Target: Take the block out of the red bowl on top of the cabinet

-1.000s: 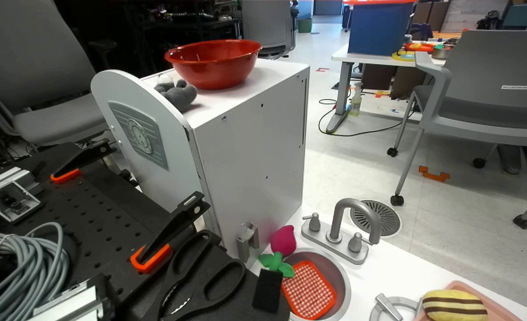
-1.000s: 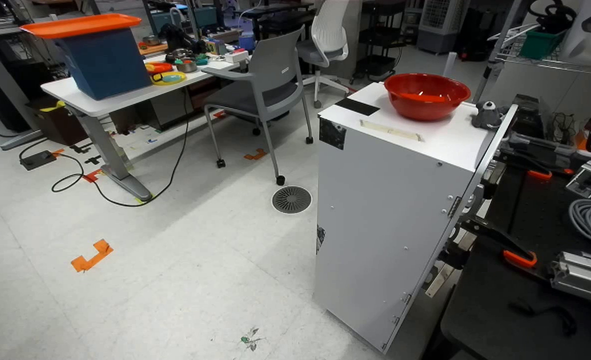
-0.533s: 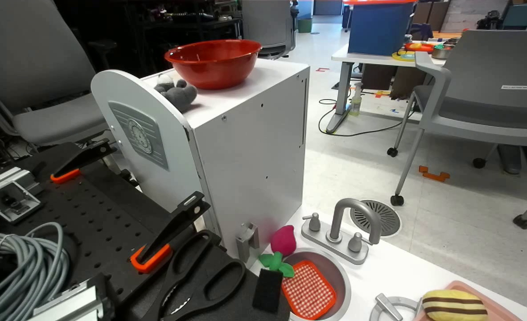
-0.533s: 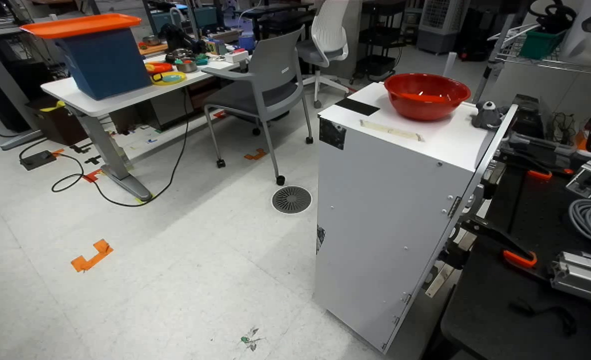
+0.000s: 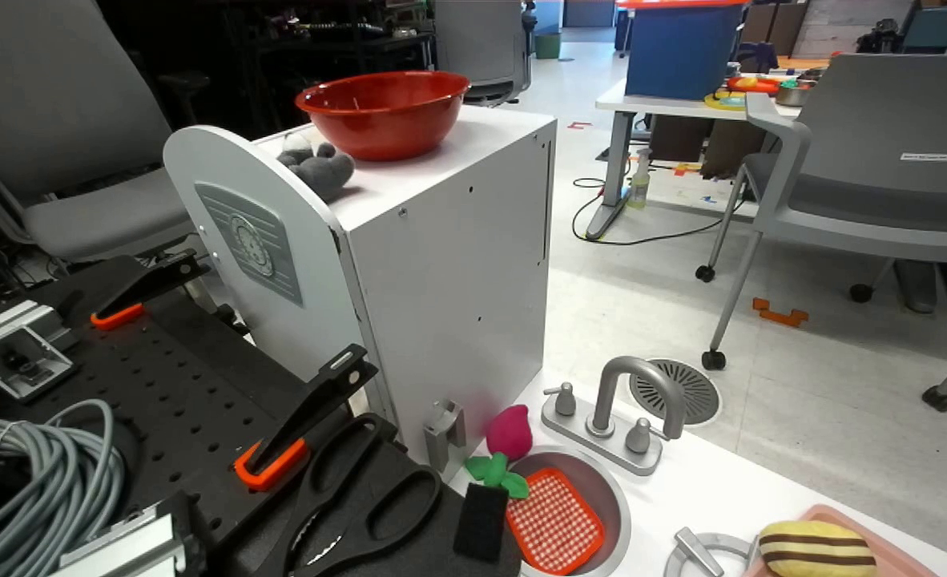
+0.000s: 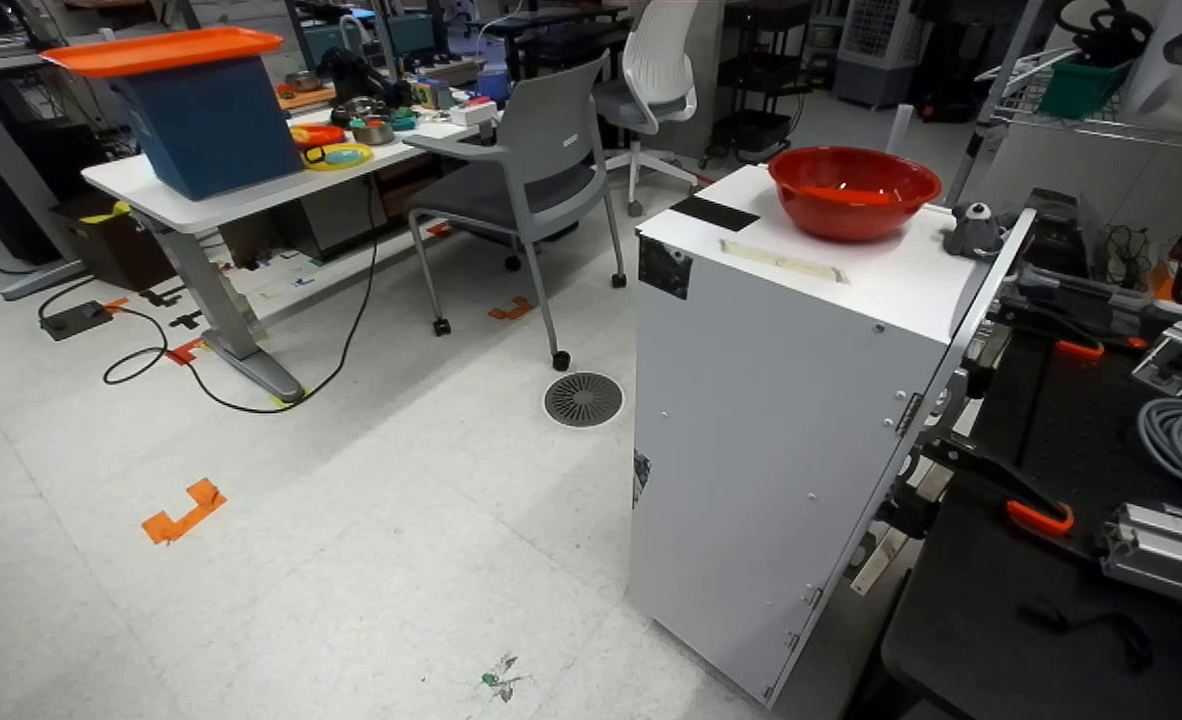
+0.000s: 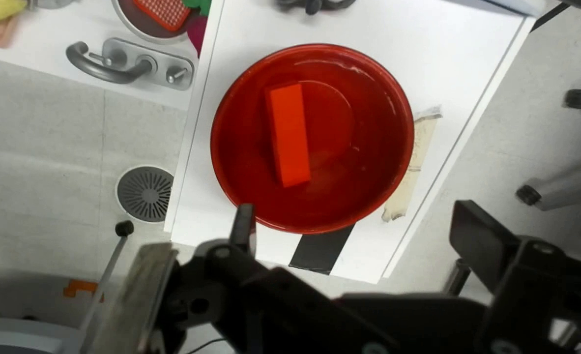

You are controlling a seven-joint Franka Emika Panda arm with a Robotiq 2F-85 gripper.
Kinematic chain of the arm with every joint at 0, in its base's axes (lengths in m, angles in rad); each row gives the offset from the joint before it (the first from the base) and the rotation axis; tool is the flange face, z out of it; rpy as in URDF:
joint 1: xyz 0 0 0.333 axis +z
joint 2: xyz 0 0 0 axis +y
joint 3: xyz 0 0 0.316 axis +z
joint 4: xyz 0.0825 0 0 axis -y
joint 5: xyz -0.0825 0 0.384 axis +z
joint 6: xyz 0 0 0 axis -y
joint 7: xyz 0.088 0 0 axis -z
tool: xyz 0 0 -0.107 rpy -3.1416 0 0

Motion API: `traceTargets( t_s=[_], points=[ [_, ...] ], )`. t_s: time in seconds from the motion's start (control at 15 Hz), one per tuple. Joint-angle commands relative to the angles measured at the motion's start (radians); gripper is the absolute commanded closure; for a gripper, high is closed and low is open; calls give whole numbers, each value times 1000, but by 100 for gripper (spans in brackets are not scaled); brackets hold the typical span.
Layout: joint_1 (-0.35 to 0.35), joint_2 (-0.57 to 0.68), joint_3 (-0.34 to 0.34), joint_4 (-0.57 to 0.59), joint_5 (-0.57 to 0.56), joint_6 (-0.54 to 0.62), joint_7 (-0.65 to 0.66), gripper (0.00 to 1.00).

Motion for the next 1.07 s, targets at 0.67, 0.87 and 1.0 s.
traceTargets(
  t_s=[0.67, 0.87, 1.0],
  points=[
    [-12, 99, -21, -35, 186, -1, -193, 0],
    [-24, 127, -16, -32, 175, -13, -184, 0],
    [-32, 144, -14, -23, 165, -38, -170, 0]
  ],
)
